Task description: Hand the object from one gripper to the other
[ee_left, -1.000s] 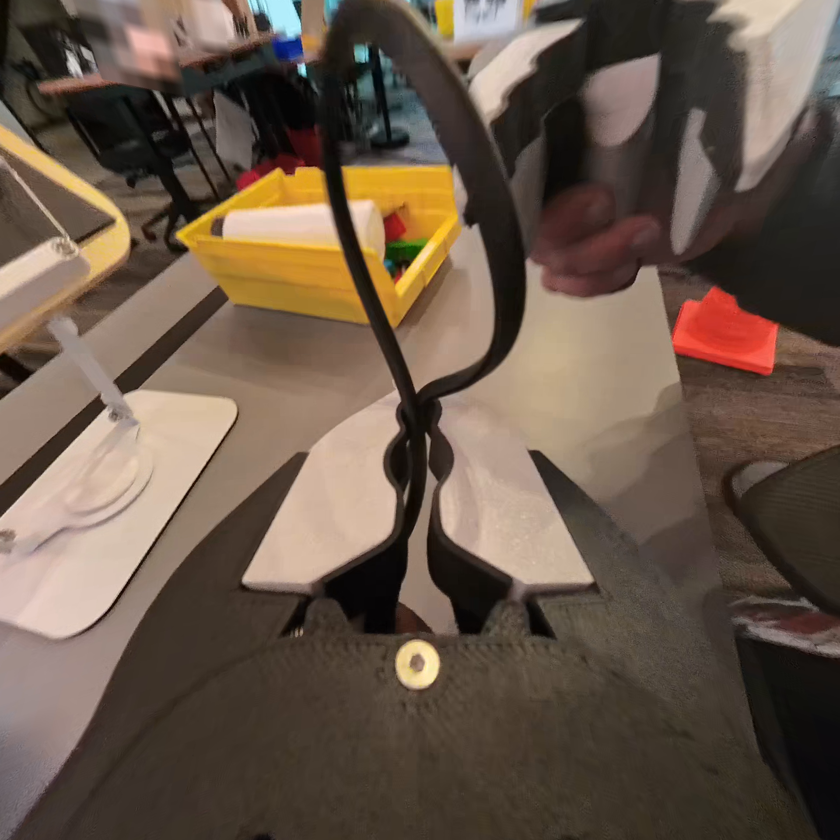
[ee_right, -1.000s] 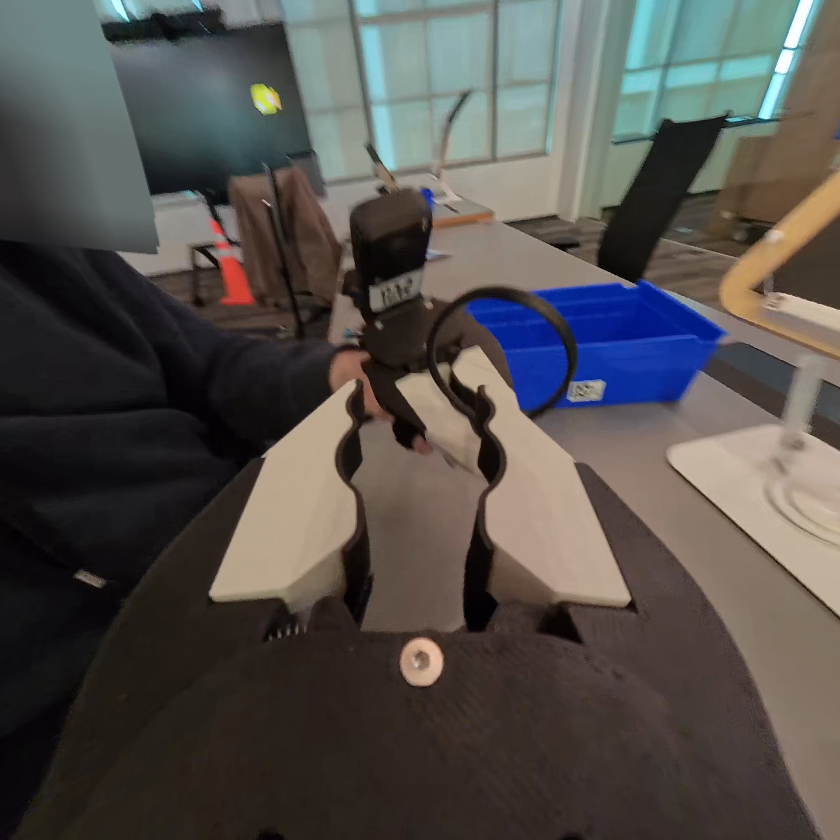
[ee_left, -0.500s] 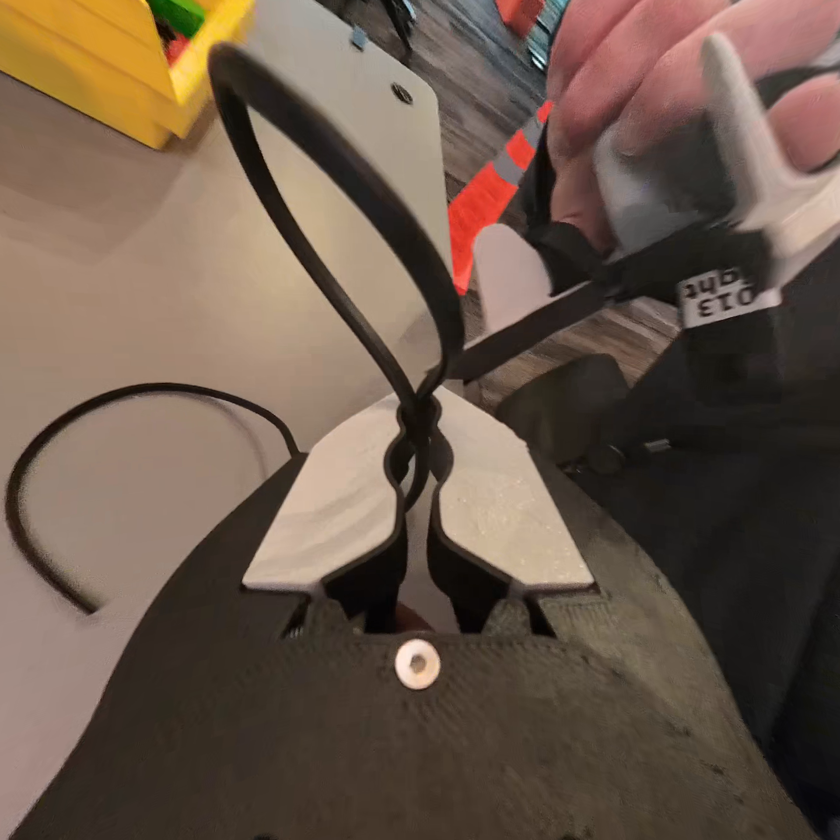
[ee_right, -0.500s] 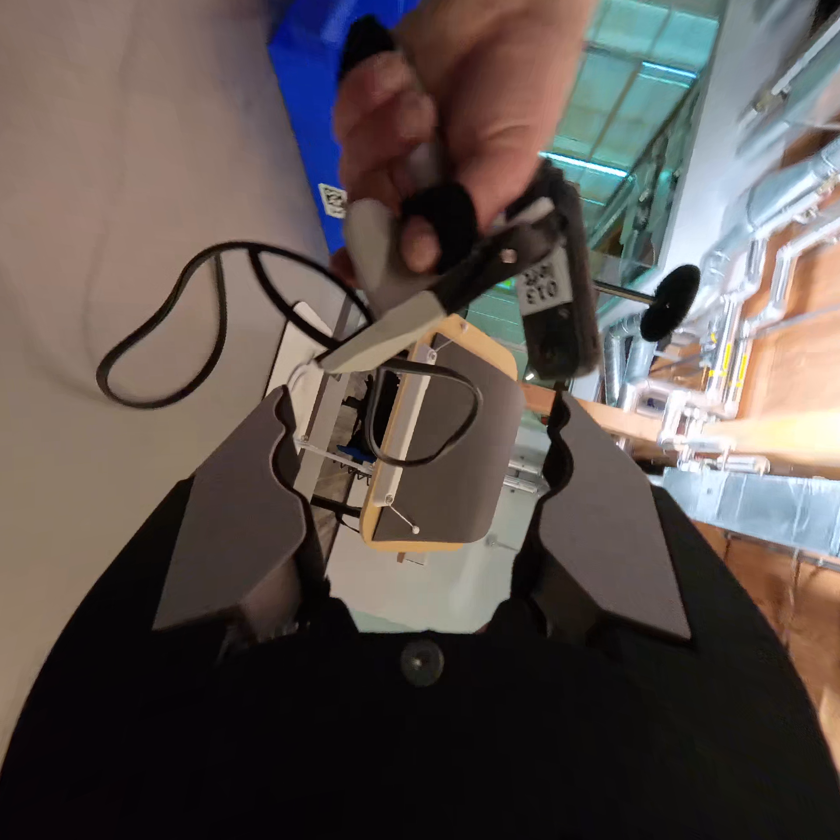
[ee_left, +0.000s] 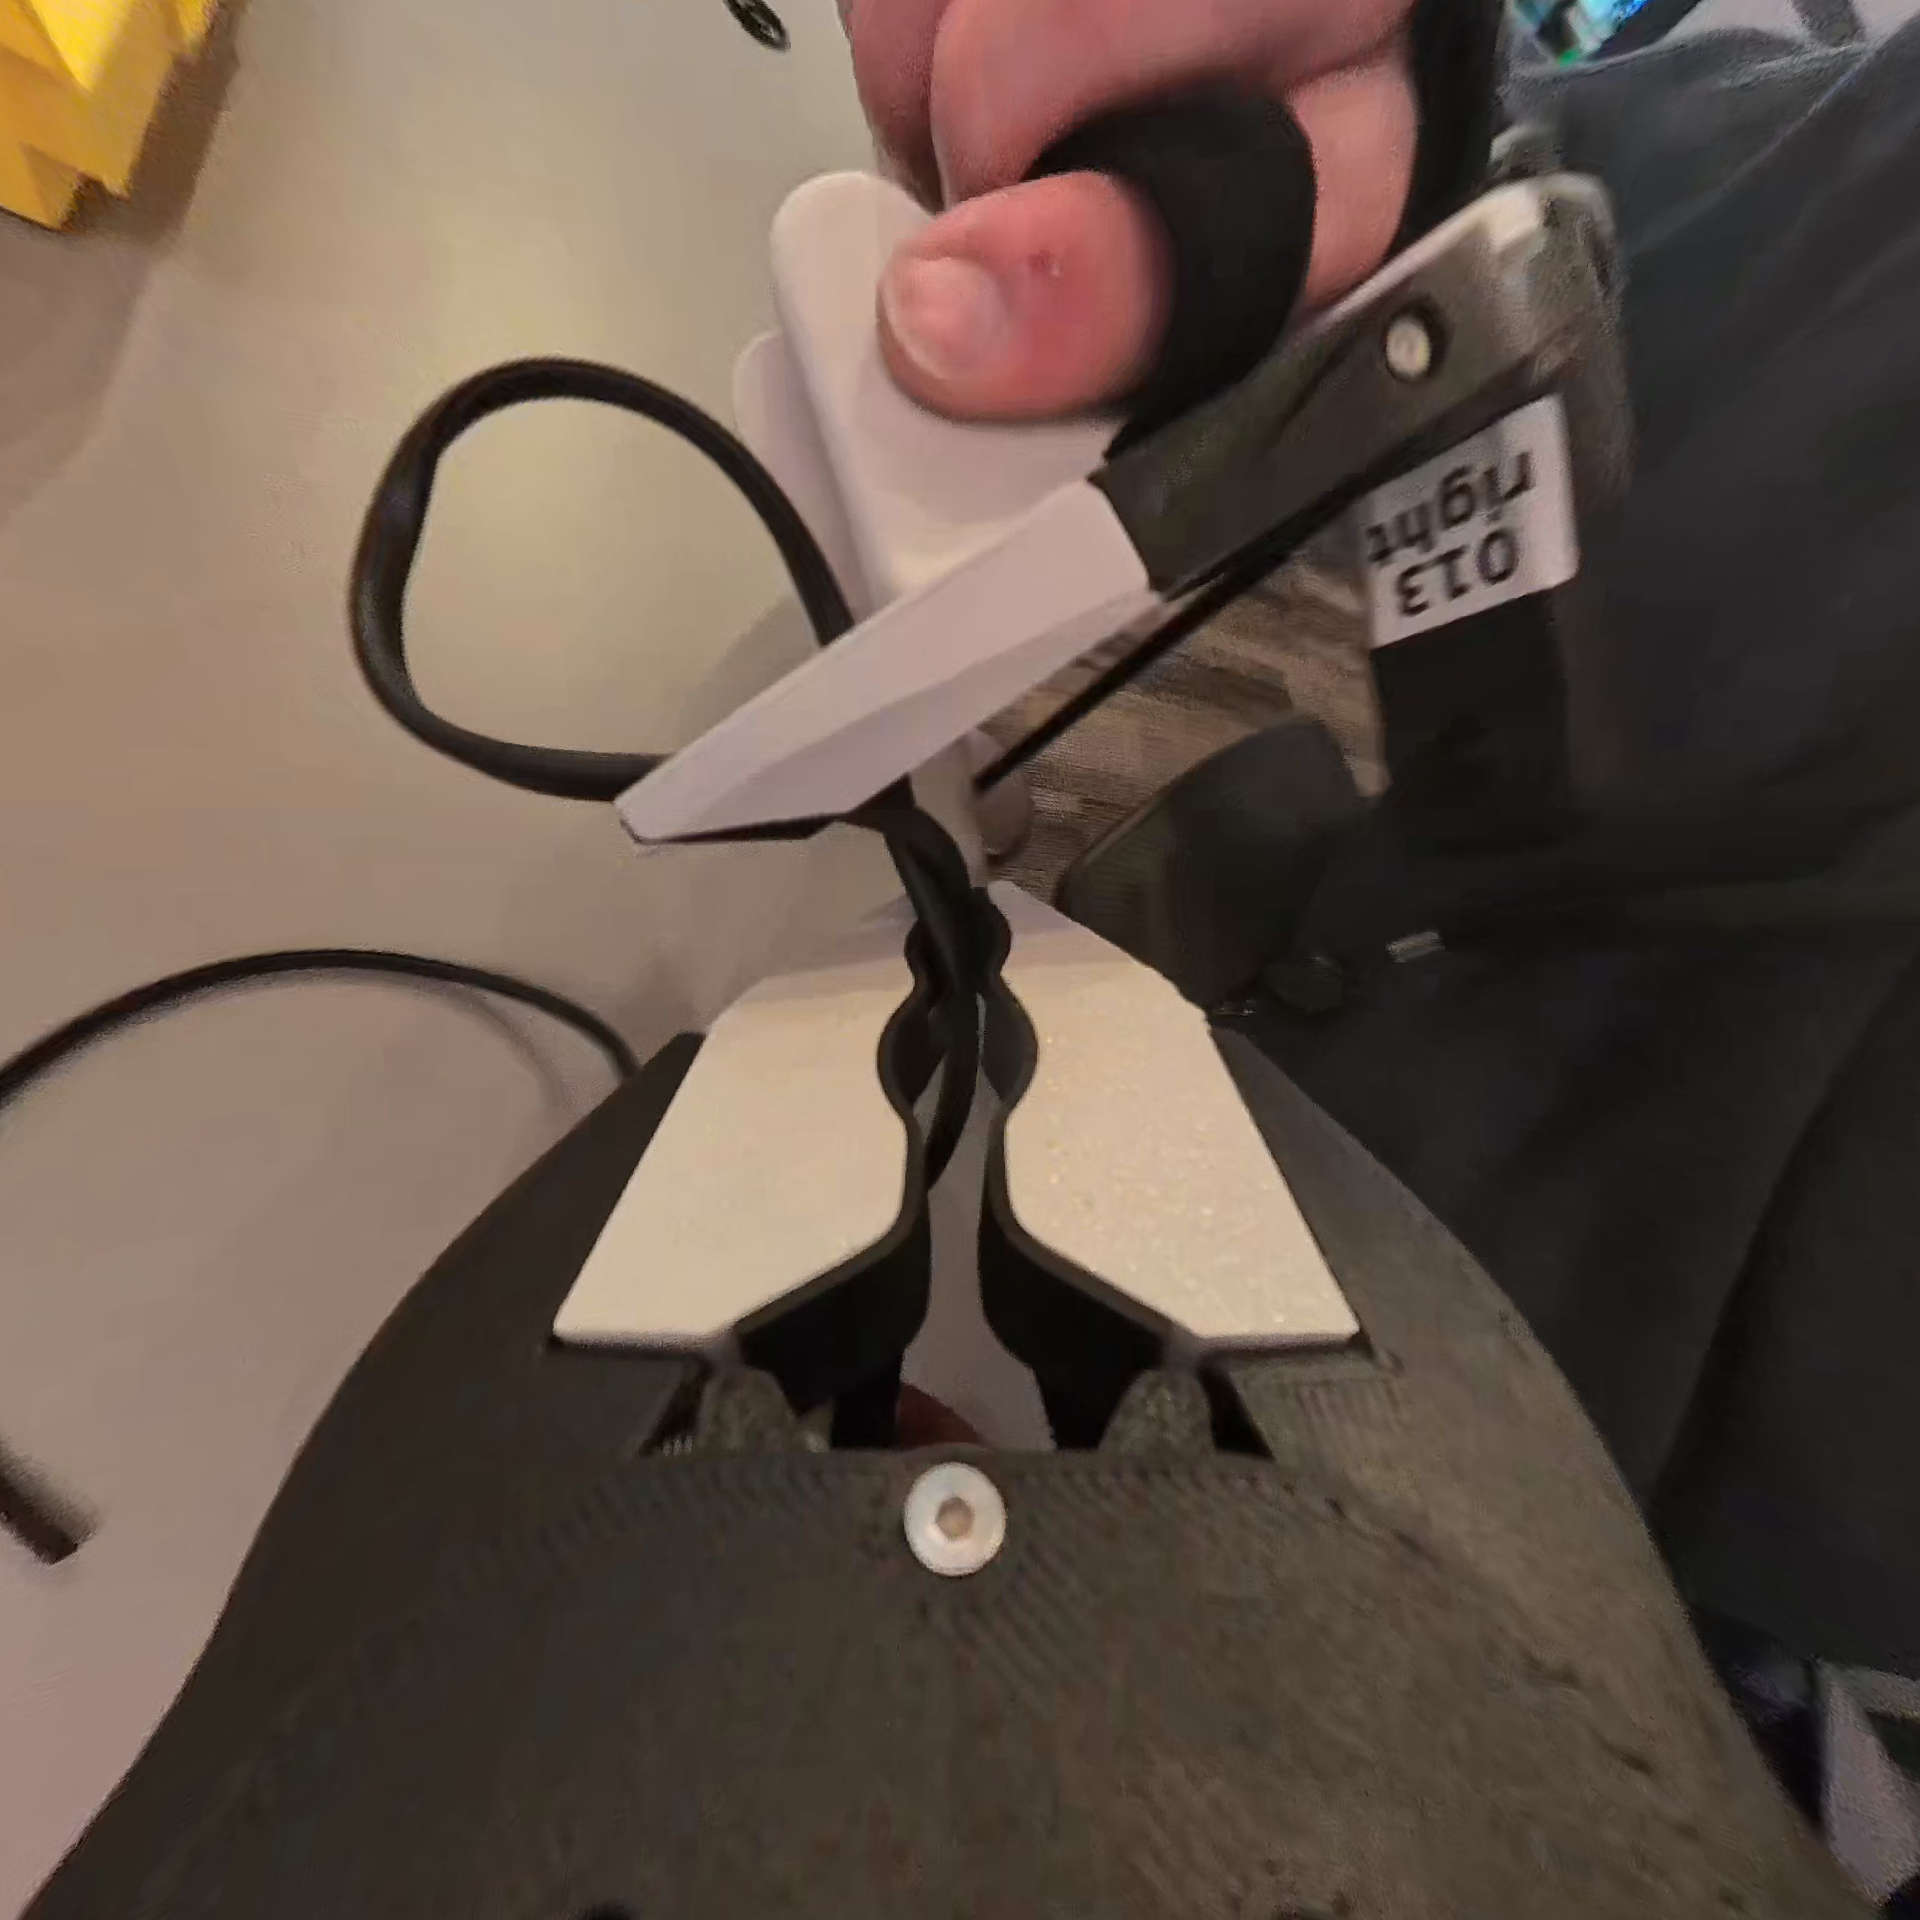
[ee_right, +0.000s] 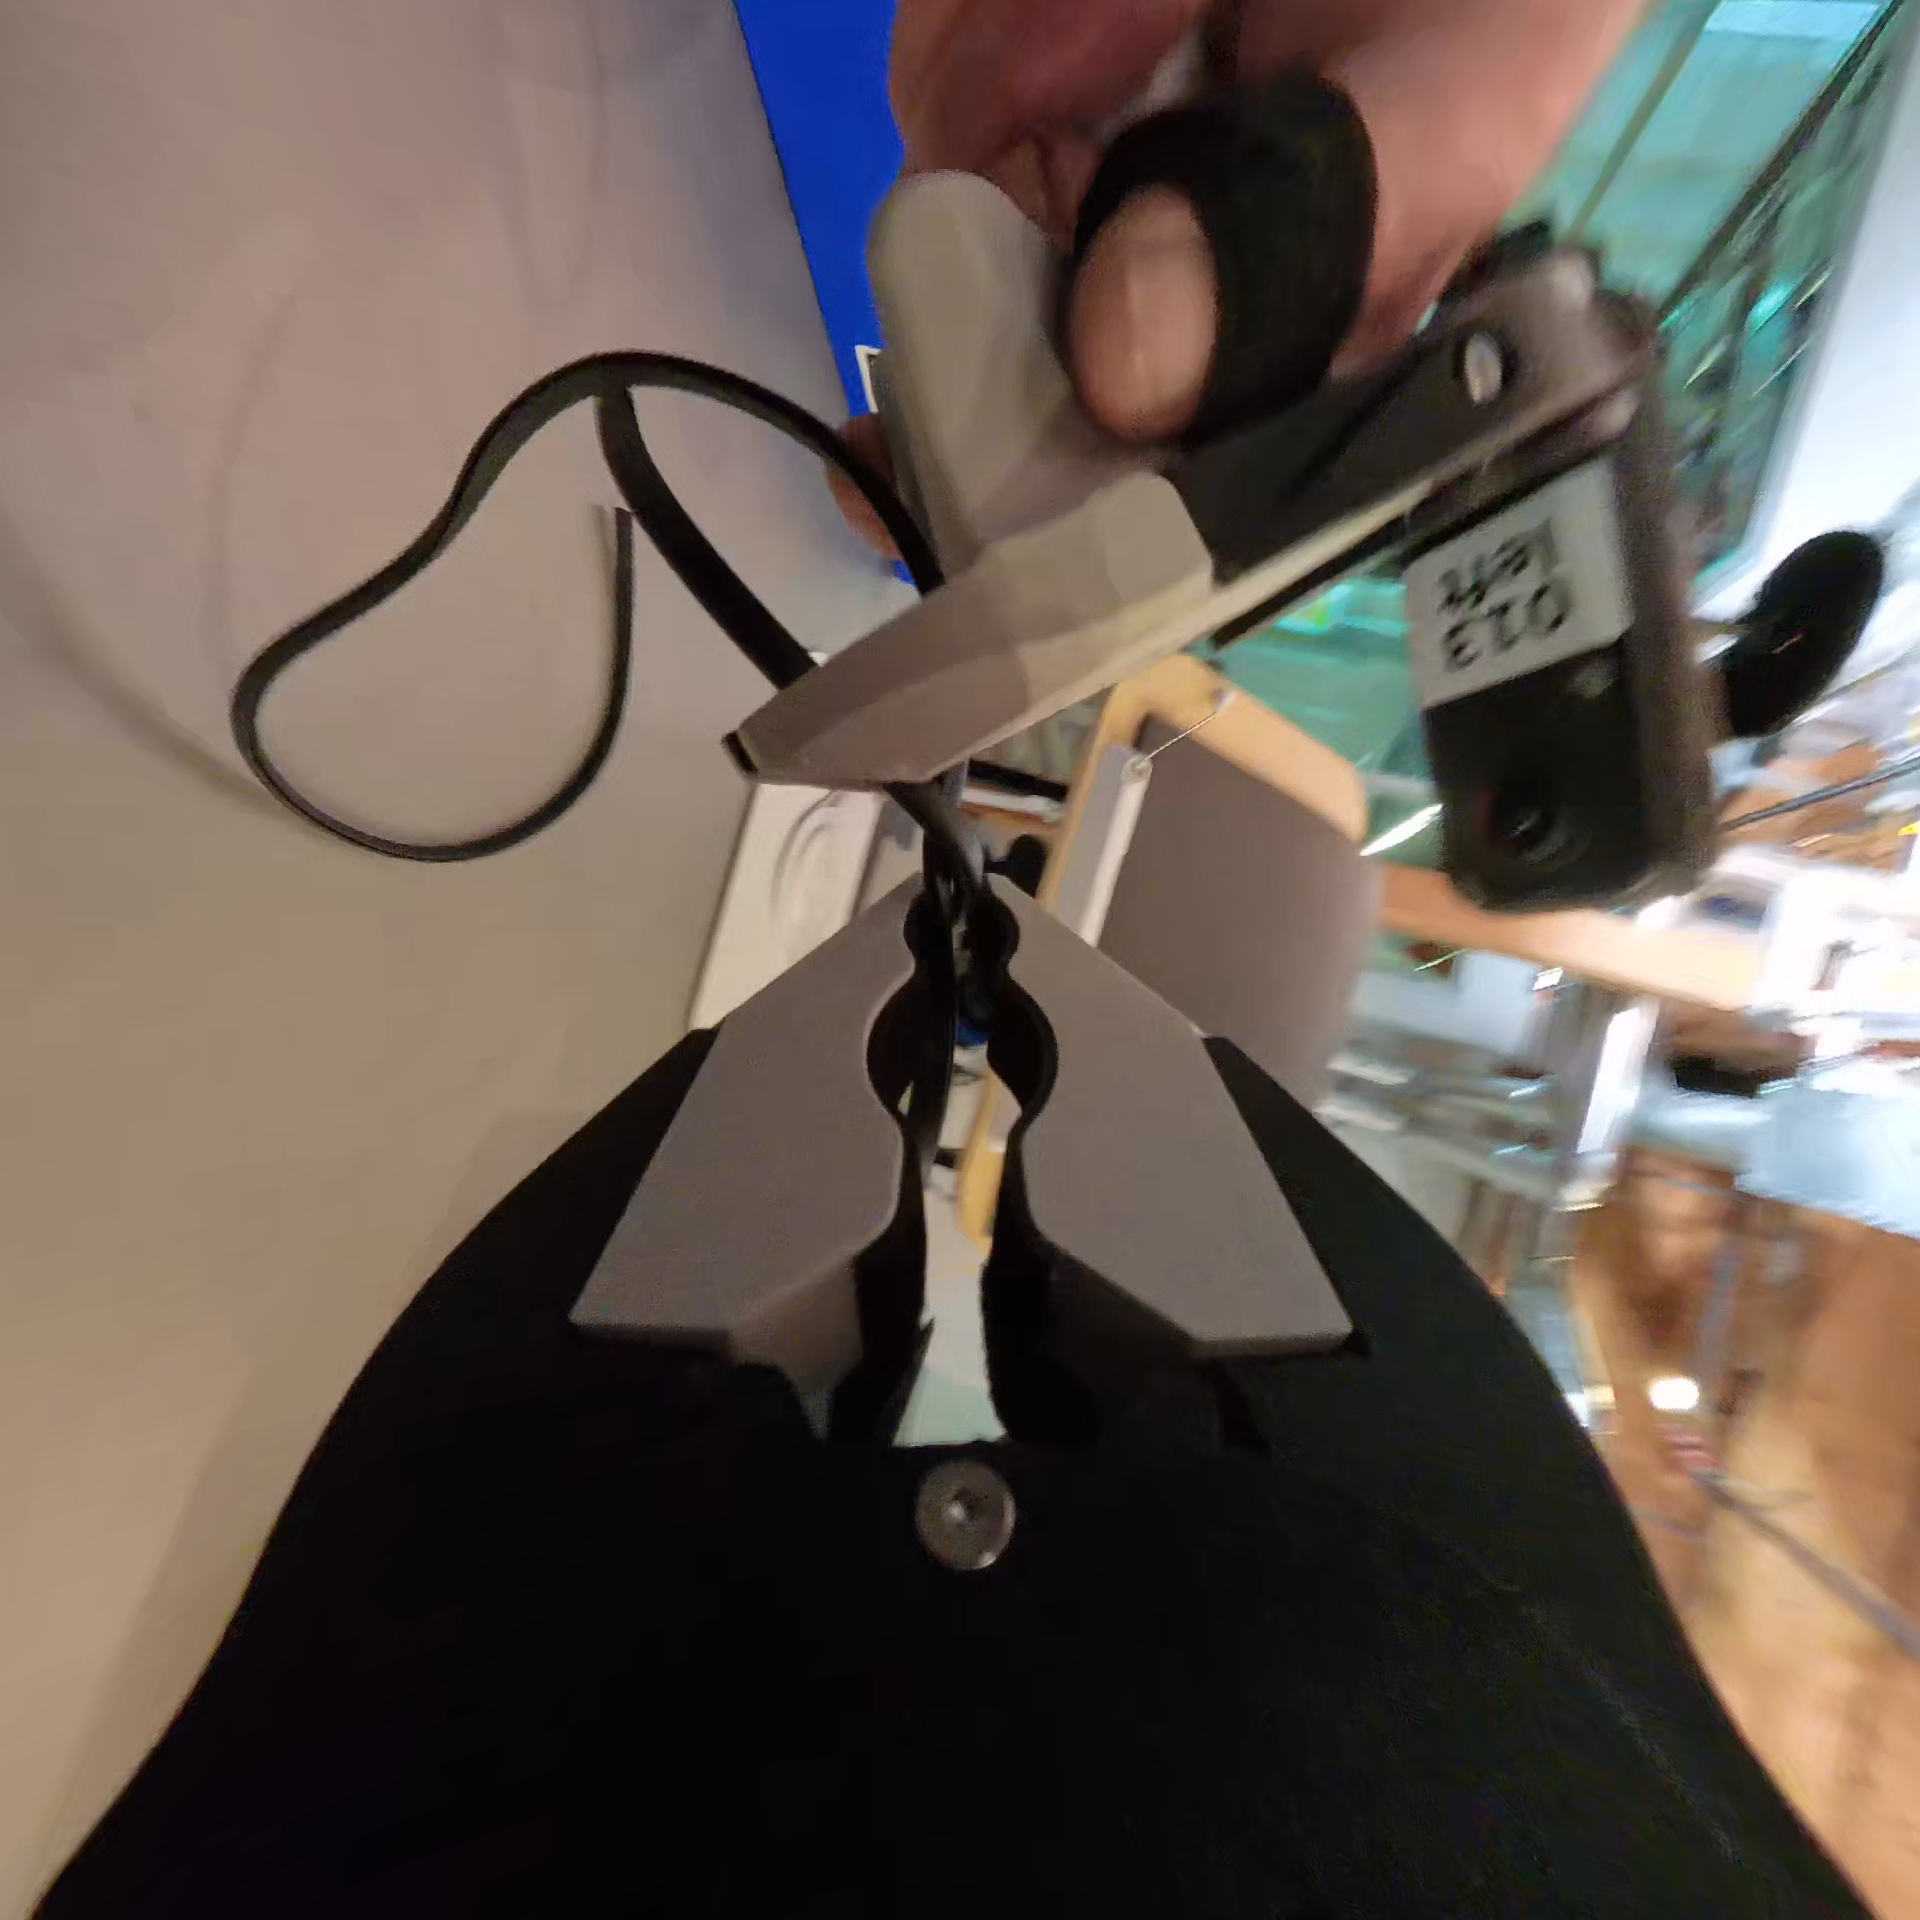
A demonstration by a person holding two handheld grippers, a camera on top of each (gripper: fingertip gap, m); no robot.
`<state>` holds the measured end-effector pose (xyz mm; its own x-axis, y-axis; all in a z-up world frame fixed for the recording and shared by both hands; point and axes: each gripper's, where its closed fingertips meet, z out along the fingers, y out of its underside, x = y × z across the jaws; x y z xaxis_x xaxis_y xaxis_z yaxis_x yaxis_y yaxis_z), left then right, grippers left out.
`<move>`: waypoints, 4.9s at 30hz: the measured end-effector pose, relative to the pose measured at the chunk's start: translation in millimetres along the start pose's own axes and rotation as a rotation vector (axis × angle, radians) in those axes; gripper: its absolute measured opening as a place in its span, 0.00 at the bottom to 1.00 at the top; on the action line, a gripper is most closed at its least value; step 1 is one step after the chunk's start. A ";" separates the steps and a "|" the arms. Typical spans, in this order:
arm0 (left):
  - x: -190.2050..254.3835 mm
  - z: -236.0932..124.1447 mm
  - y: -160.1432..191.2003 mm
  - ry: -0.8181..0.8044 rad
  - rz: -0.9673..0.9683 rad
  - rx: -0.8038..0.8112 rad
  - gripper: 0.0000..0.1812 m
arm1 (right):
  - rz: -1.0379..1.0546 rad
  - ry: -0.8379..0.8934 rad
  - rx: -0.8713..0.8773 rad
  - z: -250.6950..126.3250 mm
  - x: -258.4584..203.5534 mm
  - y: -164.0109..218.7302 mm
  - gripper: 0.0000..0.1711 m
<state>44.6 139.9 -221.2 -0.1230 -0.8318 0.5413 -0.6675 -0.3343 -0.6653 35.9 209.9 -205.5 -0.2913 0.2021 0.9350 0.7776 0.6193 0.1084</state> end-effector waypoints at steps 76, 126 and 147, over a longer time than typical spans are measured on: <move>-98.5 -36.1 -19.5 -1.326 0.364 0.282 0.00 | 1.827 -0.288 0.484 10.7 10.2 4.4 0.16; -34.0 -55.3 -18.6 -0.595 0.281 0.079 0.26 | 0.927 -0.270 0.078 22.7 -41.1 25.1 0.00; -39.6 -49.9 -7.2 -0.763 0.324 0.488 0.07 | 1.756 -0.416 0.505 18.4 -14.0 -2.8 0.00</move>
<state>17.7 197.3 -212.2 0.3777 -0.9231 -0.0723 -0.2849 -0.0416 -0.9577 27.5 219.3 -225.1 0.3933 0.8742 -0.2849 0.1080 -0.3517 -0.9299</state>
